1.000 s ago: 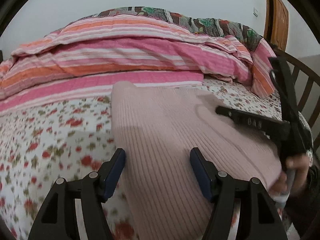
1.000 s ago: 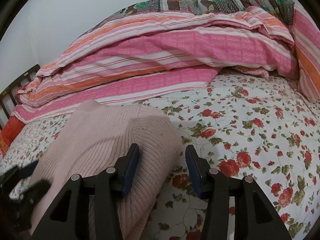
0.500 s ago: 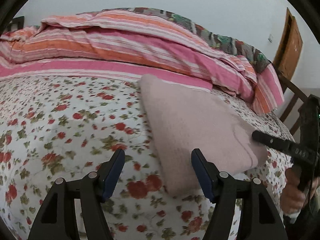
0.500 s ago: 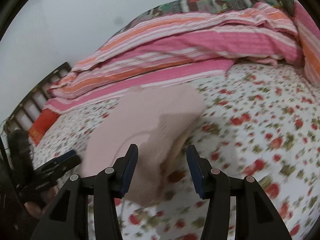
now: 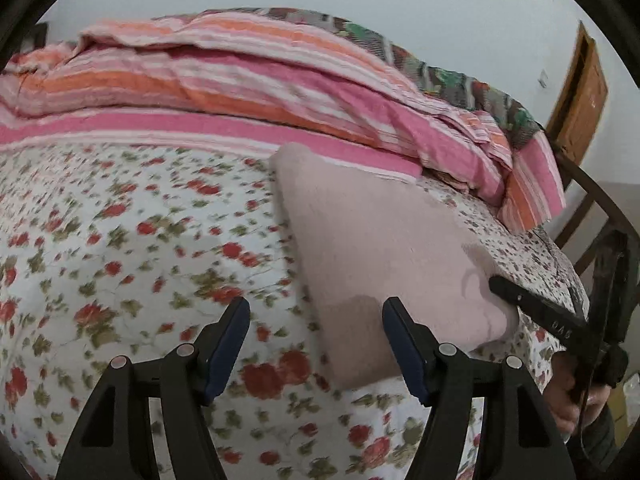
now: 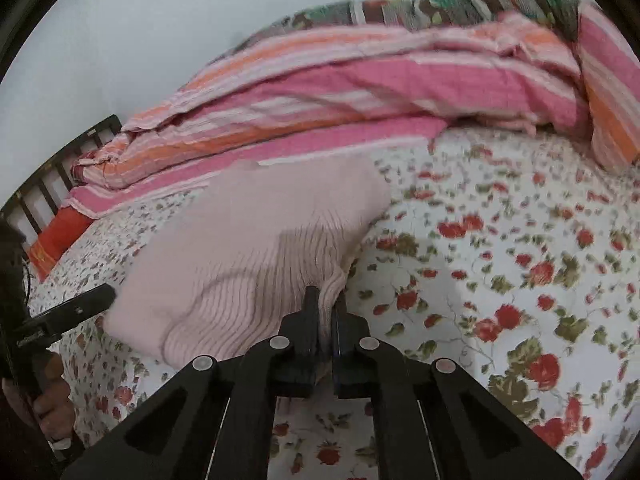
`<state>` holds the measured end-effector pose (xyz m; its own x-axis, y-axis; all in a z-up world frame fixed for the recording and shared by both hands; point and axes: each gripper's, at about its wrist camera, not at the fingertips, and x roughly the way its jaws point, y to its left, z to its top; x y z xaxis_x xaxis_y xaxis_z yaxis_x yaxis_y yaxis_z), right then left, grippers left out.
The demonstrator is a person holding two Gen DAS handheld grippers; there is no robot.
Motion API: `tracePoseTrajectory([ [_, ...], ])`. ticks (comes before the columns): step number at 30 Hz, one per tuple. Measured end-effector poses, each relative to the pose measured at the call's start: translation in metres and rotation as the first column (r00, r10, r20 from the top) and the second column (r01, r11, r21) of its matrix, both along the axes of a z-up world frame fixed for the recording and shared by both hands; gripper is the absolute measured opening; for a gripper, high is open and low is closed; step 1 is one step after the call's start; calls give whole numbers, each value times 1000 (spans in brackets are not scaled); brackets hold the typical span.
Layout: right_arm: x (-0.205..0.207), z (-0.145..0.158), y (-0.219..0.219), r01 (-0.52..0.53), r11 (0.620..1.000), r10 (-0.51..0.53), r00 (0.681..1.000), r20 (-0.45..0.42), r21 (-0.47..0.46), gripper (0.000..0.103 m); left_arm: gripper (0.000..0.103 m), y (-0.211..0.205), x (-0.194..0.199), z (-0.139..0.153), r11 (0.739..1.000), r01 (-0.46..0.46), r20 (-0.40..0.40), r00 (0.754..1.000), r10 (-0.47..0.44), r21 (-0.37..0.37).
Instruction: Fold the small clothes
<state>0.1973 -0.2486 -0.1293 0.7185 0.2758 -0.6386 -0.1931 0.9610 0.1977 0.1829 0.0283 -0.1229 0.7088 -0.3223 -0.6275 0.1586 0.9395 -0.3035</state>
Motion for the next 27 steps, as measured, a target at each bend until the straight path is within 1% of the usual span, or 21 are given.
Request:
tracePoseTrajectory([
  [1,-1,6,3,-1,1000,1,1000,16,-13,12,67,-3,0,1,1000,8,6,1000,-8,5],
  [3,-2,19,12,0,999,4,997,77,-51,15,67,-13,5,3,1000,21,9,1000,-21,18],
  [5,-1,25,20,-14,997,22,993,119,-73,19,67,-25,13,0,999,27,-14,1000,-27,41],
  [6,3,26,23,-27,998,35,991,129,-64,23,67,-32,15,-4,997,33,-28,999,-31,63],
  [7,7,23,24,-39,998,45,991,126,-54,25,67,-37,16,-8,996,37,-39,999,-34,86],
  [8,12,18,26,-44,997,50,993,109,-58,26,68,-42,17,-13,992,44,-54,998,-38,115],
  [9,21,11,27,-43,996,48,996,75,-76,26,68,-45,16,-18,989,50,-63,997,-42,137],
  [10,25,4,25,-32,996,37,998,55,-87,25,68,-46,14,-21,989,54,-62,997,-46,138],
  [11,29,-4,23,-23,995,26,999,31,-95,24,69,-43,13,-21,991,62,-62,997,-55,120],
  [12,30,-10,23,-35,995,36,999,9,-98,24,69,-39,14,-20,993,69,-69,996,-62,94],
  [14,26,-4,22,-54,992,57,998,20,-114,24,69,-30,18,-14,997,63,-68,996,-60,47],
  [15,26,3,21,-60,991,63,998,25,-119,24,69,-26,19,-8,998,50,-49,998,-49,29],
  [16,27,7,19,-56,993,60,998,34,-106,24,68,-25,22,-5,999,43,-37,998,-42,24],
  [17,31,15,14,-41,997,44,998,51,-70,25,66,-24,25,0,999,37,-21,999,-37,17],
  [18,33,16,12,-32,998,35,998,54,-55,27,65,-23,31,4,999,35,-14,999,-35,10],
  [20,46,13,10,-17,999,19,999,39,-37,27,61,-24,45,8,999,39,-9,999,-39,3],
  [22,58,3,13,-13,998,14,1000,10,-58,28,48,-27,59,8,999,25,-16,1000,-25,30],
  [23,62,-3,14,-15,997,16,1000,3,-70,30,46,-28,65,5,999,9,-23,1000,-7,51],
  [25,64,-15,15,-22,996,23,1000,10,-86,37,44,-30,74,-3,998,9,-38,999,-7,60],
  [26,63,-19,13,-19,997,21,1000,19,-79,37,45,-31,76,-8,997,3,-39,999,0,75],
  [27,64,-21,11,-20,998,22,1000,21,-61,38,45,-36,74,-13,994,-1,-17,1000,3,106],
])
